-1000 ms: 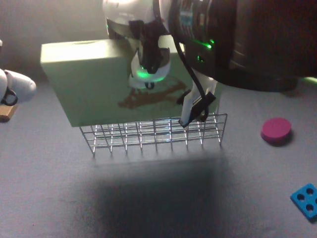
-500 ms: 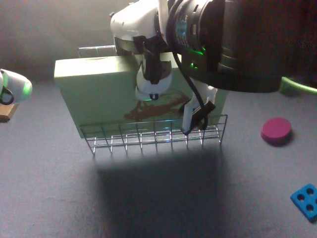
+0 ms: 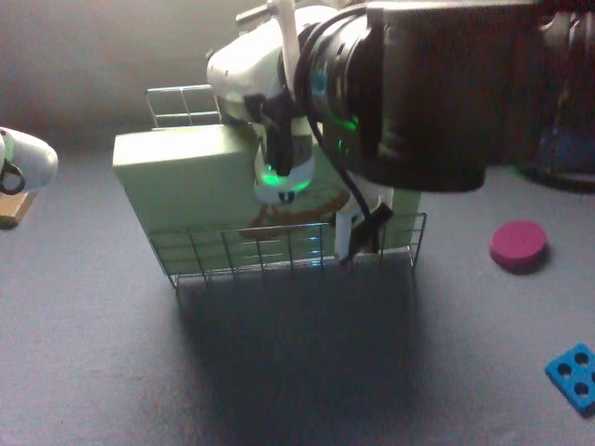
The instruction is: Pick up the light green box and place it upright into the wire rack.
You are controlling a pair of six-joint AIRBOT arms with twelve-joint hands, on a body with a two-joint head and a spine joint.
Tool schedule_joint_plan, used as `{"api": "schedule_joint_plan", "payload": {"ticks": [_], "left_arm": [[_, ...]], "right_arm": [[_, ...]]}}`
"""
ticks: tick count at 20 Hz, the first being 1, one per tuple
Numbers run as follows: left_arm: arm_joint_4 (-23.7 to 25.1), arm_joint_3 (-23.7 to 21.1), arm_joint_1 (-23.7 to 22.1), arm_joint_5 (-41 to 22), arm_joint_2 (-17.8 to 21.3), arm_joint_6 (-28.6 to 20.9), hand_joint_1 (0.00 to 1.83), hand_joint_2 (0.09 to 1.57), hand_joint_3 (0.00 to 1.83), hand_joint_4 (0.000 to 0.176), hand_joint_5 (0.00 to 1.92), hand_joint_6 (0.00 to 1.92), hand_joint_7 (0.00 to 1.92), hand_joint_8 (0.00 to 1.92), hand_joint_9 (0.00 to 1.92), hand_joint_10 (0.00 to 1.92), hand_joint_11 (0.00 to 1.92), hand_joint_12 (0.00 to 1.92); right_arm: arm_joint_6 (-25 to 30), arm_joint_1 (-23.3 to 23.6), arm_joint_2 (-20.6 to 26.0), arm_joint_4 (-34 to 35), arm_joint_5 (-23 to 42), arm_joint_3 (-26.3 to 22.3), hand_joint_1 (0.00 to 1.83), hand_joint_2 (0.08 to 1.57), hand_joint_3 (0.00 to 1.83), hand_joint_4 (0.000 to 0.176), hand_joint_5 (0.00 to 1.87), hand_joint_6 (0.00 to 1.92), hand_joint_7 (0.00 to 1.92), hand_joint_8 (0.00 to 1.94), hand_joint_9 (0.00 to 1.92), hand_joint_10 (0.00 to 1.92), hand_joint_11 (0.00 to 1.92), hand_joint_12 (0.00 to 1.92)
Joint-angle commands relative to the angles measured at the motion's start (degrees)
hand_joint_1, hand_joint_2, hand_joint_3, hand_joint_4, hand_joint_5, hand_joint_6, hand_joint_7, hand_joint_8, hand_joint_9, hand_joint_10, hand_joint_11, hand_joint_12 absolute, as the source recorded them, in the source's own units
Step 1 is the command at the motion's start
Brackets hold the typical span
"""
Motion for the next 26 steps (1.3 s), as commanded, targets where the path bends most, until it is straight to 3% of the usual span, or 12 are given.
{"api": "schedule_joint_plan", "payload": {"ticks": [1, 4, 7, 8, 11, 13, 17, 18, 19, 20, 22, 26], "left_arm": [[4.9, -0.2, -0.8, -2.2, 0.2, 0.1, 0.02, 1.19, 0.0, 0.0, 0.24, 0.01, 0.18, 0.01, 0.15, 0.01, 0.0, 0.51], [4.8, -0.3, -0.9, -3.3, 0.2, 0.1, 0.04, 1.18, 0.0, 0.0, 0.26, 0.01, 0.19, 0.01, 0.16, 0.01, 0.0, 0.53], [4.5, -0.6, -1.1, -3.7, 0.0, 0.1, 0.04, 1.19, 0.0, 0.0, 0.24, 0.0, 0.18, 0.0, 0.16, 0.0, 0.0, 0.52], [4.0, -0.7, -1.1, -3.7, -0.1, 0.1, 0.06, 1.18, 0.0, 0.0, 0.24, 0.0, 0.19, 0.0, 0.17, 0.0, 0.0, 0.54], [4.0, -0.9, -1.0, -4.5, -1.0, 0.1, 0.0, 1.21, 0.01, 0.0, 0.26, 0.0, 0.2, 0.0, 0.18, 0.0, 0.0, 0.59], [4.0, -1.0, -1.0, -4.5, -1.9, 0.1, 0.0, 1.2, 0.0, 0.0, 0.24, 0.0, 0.17, 0.0, 0.16, 0.0, 0.0, 0.54], [4.0, -1.3, -1.0, -4.5, -3.1, 0.1, 0.03, 1.18, 0.0, 0.0, 0.27, 0.0, 0.21, 0.0, 0.18, 0.01, 0.0, 0.58], [4.0, -1.4, -1.0, -4.5, -3.2, -0.1, 0.03, 1.19, 0.0, 0.0, 0.3, 0.01, 0.24, 0.01, 0.21, 0.01, 0.0, 0.65], [4.0, -1.5, -1.0, -4.5, -3.3, -0.3, 0.03, 1.19, 0.0, 0.0, 0.3, 0.01, 0.24, 0.01, 0.21, 0.01, 0.0, 0.65], [4.0, -1.6, -1.0, -4.5, -3.5, -0.3, 0.02, 1.2, 0.0, 0.0, 0.29, 0.0, 0.24, 0.01, 0.21, 0.01, 0.0, 0.66], [4.0, -1.8, -1.0, -4.5, -4.0, -0.4, 0.0, 1.21, 0.0, 0.0, 0.24, 0.0, 0.19, 0.0, 0.17, 0.0, 0.0, 0.57], [4.0, -1.9, -1.0, -4.5, -4.9, -0.9, 0.11, 1.19, 0.0, 0.0, 0.28, 0.01, 0.23, 0.01, 0.2, 0.01, 0.0, 0.62]], "right_arm": [[-0.1, 0.1, -0.5, -4.6, 1.9, 0.3, 1.36, 1.17, 0.0, 0.0, 0.83, 0.95, 0.95, 1.16, 0.76, 1.49, 0.71, 1.53], [0.0, -0.5, -1.1, -4.7, 1.9, 1.3, 1.36, 1.18, 0.0, 0.0, 0.8, 0.97, 0.94, 1.17, 0.75, 1.51, 0.72, 1.54], [0.1, -0.6, -1.2, -4.7, 1.9, 1.4, 1.26, 1.13, 0.0, 0.0, 0.89, 0.92, 1.02, 1.17, 0.86, 1.2, 0.74, 1.52], [0.1, -0.6, -1.2, -4.7, 1.9, 1.4, 1.34, 1.16, 0.0, 0.0, 0.84, 0.94, 0.97, 1.15, 0.78, 1.43, 0.73, 1.53], [0.0, -0.7, -1.2, -4.4, 1.7, 1.3, 1.36, 1.17, 0.0, 0.0, 0.82, 0.96, 0.96, 1.13, 0.76, 1.49, 0.73, 1.53], [-0.4, -0.6, -1.1, -4.0, 1.4, 1.1, 1.26, 1.14, 0.0, 0.0, 0.84, 1.0, 1.03, 1.12, 0.84, 1.14, 0.71, 1.52], [-0.6, -0.7, -1.0, -3.6, 1.4, 0.6, 1.19, 1.17, 0.0, 0.0, 0.83, 1.13, 0.93, 1.17, 0.73, 0.93, 0.61, 1.47], [-0.6, -0.8, -0.9, -3.6, 1.4, 0.5, 1.11, 1.17, 0.0, 0.0, 0.86, 1.14, 0.85, 0.67, 0.71, 0.8, 0.56, 1.39], [-0.6, -0.8, -0.9, -3.6, 1.3, 0.5, 1.11, 1.17, 0.0, 0.0, 0.86, 1.14, 0.85, 0.67, 0.71, 0.8, 0.56, 1.39], [-0.6, -0.8, -0.9, -3.6, 1.3, 0.4, 1.06, 1.1, 0.0, 0.0, 0.79, 0.56, 0.87, 0.41, 0.71, 0.7, 0.53, 1.34], [-0.6, -0.9, -0.8, -3.6, 1.3, 0.4, 1.03, 1.04, 0.0, 0.0, 0.85, 0.05, 0.94, 0.05, 0.78, 0.41, 0.5, 1.25], [-0.5, -0.9, -0.6, -3.6, 1.3, 0.4, 1.0, 1.03, 0.0, 0.0, 0.8, 0.0, 0.87, 0.0, 0.76, 0.23, 0.43, 1.2]]}}
